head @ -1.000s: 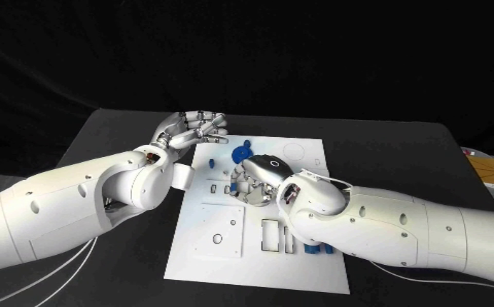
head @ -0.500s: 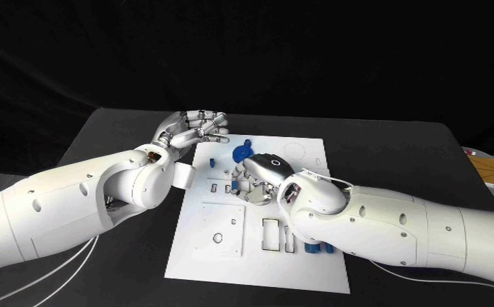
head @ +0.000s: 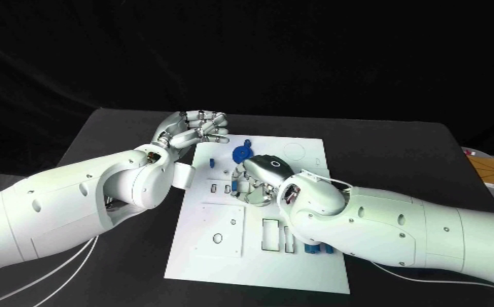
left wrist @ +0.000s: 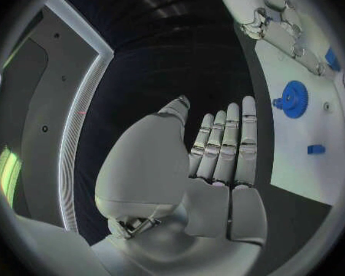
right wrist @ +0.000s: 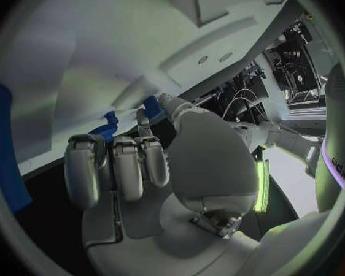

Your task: Assemble the parts on the task board

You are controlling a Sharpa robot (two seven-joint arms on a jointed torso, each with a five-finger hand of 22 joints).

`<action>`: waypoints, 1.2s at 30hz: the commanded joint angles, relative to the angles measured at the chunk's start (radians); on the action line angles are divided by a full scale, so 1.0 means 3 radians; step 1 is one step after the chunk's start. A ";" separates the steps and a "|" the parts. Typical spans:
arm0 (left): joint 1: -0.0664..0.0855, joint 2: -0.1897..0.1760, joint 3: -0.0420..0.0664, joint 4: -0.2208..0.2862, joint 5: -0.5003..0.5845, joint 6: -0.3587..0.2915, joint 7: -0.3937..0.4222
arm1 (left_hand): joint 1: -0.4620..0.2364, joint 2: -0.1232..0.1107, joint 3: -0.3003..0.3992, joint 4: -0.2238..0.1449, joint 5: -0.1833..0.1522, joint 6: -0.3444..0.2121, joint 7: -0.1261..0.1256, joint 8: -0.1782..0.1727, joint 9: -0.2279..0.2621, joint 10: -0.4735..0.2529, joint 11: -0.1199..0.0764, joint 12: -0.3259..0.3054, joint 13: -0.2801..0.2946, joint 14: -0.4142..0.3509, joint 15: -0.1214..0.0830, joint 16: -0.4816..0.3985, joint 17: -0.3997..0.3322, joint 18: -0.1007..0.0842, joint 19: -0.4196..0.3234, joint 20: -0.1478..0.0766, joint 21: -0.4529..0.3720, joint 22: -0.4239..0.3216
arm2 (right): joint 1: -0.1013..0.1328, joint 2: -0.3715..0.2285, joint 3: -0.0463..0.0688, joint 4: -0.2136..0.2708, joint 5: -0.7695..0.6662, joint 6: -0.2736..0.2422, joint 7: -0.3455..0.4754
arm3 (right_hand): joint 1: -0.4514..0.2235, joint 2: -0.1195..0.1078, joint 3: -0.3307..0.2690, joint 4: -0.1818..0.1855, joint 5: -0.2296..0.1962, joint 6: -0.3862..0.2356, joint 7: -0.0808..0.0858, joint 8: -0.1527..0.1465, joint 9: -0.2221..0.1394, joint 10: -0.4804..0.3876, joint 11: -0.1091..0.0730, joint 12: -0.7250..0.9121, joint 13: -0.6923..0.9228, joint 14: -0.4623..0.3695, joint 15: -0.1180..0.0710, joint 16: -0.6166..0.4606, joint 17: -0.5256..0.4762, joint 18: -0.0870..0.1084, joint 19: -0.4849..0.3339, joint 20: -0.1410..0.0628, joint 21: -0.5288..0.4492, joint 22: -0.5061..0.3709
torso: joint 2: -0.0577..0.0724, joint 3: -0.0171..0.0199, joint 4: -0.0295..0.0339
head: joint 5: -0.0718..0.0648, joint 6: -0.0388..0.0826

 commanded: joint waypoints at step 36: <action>0.0066 0.0065 0.0004 -0.0194 -0.2730 0.1181 -0.2121 | -0.0845 0.0330 -0.0760 0.0033 -0.0014 0.0190 -0.0355 0.1232 0.0833 0.0541 -0.0528 0.2739 0.1930 0.1851 -0.0583 0.3764 0.3486 -0.0215 0.1114 -0.0528 0.3086 0.2908 | 0.0345 -0.1238 0.0047 0.0657 0.1414 -0.0617 0.1074 | 0.0280 0.0181 -0.0678 0.0265 0.0077 -0.0115 0.0055 -0.0082 -0.0083 -0.0036 0.0069 -0.0143 0.0453 0.0292 0.0077 -0.0033 0.0616 0.0038 -0.0046 0.0071 -0.0284 0.0432 | -0.0095 0.0040 -0.0072 | 0.0091 -0.0008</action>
